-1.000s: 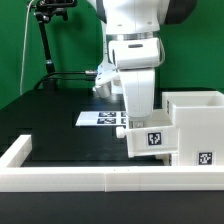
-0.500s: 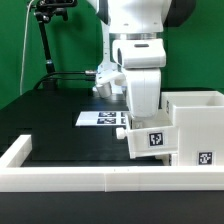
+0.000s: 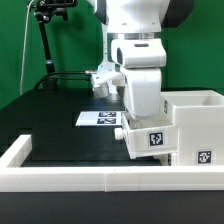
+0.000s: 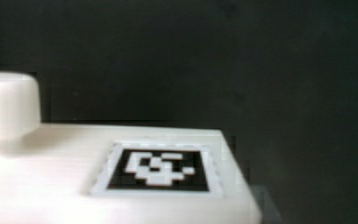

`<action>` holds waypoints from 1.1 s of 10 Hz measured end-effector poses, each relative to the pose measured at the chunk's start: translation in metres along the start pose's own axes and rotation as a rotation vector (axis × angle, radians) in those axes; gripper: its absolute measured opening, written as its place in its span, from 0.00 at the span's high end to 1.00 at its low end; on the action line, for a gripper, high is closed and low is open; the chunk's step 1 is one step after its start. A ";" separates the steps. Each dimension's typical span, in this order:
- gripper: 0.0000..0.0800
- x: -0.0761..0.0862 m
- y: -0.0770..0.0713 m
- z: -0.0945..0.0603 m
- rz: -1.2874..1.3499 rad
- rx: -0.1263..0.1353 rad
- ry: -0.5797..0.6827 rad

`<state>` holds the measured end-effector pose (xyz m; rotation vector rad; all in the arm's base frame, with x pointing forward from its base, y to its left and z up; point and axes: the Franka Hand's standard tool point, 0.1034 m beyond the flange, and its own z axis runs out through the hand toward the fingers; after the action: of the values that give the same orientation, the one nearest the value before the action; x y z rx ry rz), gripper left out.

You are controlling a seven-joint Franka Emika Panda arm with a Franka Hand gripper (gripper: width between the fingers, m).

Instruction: Assemble drawer

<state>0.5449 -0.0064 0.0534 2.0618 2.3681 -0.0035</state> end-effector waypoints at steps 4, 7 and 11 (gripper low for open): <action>0.94 0.004 0.002 -0.002 -0.040 -0.003 -0.027; 0.94 0.003 0.003 -0.002 -0.038 -0.003 -0.032; 0.53 0.001 0.004 -0.016 -0.034 -0.019 -0.041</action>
Offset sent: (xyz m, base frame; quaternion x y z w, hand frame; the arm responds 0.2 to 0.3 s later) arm 0.0053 0.0204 -0.0016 0.0062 -0.0330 -0.0810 0.9962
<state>0.5485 -0.0049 0.0690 1.9937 2.3695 -0.0225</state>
